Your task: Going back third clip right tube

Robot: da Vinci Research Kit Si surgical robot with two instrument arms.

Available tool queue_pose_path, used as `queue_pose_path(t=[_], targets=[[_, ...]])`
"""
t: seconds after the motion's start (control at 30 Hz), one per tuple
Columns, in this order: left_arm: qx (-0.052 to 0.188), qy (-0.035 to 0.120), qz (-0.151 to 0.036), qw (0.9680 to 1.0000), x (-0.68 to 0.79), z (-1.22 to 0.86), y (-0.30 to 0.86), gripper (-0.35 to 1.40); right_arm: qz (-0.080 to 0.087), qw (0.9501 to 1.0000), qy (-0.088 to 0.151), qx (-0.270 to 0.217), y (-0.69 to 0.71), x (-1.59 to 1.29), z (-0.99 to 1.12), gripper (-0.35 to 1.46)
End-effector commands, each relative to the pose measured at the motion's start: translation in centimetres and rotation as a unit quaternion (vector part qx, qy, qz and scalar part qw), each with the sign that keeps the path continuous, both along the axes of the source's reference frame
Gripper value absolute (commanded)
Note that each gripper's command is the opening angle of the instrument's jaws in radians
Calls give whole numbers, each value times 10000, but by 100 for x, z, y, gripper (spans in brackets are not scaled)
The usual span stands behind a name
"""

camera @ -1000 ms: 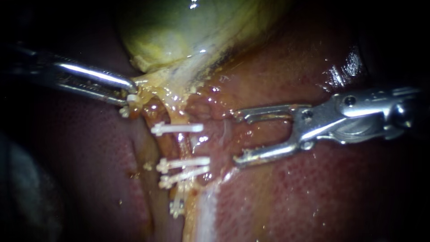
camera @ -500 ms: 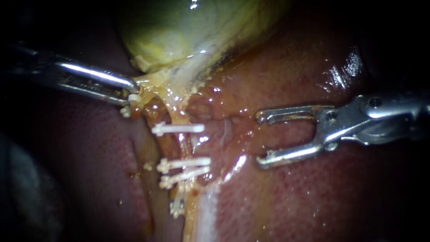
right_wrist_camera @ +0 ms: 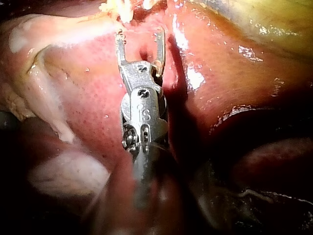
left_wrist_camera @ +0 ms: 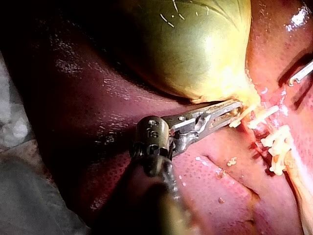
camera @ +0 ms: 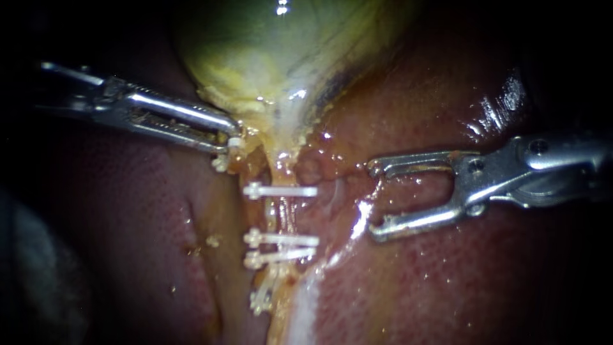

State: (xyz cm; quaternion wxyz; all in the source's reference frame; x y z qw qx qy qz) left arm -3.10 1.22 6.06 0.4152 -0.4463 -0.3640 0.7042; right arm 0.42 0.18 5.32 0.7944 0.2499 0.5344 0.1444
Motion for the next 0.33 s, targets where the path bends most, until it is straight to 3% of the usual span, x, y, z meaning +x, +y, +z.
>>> queue_pose_path(t=[0.03, 0.33], targets=[[-2, 12, 1, 10000, 0, 1, 0, -35, 0, 10000, 0, 0, 0, 0, 0, 50], [-4, 7, 9, 10000, 2, 3, 1, -35, -2, 10000, 1, 0, -1, 0, -1, 50]])
